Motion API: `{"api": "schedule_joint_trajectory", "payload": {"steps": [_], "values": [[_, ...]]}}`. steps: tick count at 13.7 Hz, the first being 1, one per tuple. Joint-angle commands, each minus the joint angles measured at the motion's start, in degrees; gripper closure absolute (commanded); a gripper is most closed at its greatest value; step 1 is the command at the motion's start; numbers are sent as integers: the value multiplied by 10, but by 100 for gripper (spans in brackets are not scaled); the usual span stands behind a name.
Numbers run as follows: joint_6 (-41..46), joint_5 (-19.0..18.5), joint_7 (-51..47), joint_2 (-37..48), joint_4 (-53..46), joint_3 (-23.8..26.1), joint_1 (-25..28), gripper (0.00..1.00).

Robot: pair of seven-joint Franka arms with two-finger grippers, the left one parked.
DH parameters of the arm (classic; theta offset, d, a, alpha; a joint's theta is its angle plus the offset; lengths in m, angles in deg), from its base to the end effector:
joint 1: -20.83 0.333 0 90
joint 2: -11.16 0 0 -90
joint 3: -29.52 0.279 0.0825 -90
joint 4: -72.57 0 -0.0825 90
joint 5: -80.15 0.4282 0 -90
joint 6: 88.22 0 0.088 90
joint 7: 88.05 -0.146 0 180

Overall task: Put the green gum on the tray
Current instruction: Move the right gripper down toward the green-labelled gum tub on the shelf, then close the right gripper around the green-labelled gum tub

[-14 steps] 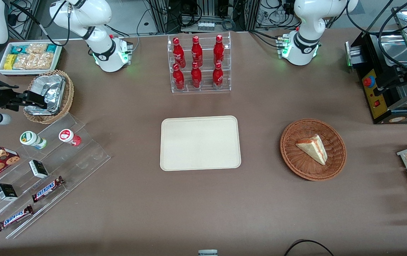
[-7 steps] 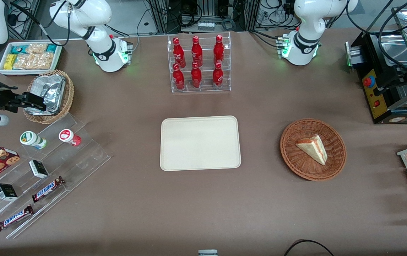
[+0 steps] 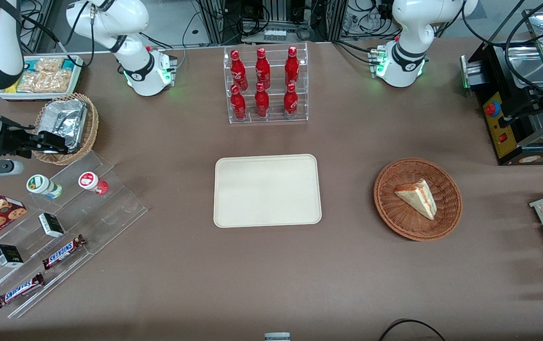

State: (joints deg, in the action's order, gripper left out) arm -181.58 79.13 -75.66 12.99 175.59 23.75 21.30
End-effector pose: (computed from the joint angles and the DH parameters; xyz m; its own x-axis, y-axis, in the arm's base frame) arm 0.5742 -0.0561 0.4556 0.9826 0.1258 -0.1363 0.1249 -0.9921 -0.0153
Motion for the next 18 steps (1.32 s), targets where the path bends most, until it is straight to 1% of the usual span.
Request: {"api": "schedule_joint_trajectory", "payload": {"steps": [1, 3, 5, 8, 11, 12, 18], "values": [[-65, -1, 95, 45, 86, -1, -28, 0], [-131, -1, 186, 67, 145, -1, -54, 0], [-176, 0, 286, 63, 168, -1, -79, 0], [-211, 0, 378, 47, 175, -1, -102, 0], [-238, 0, 445, 26, 174, -1, -123, 0], [-247, 1, 462, 20, 173, -1, -124, 0], [-292, 1, 467, -24, 163, -1, -130, 0]]}}
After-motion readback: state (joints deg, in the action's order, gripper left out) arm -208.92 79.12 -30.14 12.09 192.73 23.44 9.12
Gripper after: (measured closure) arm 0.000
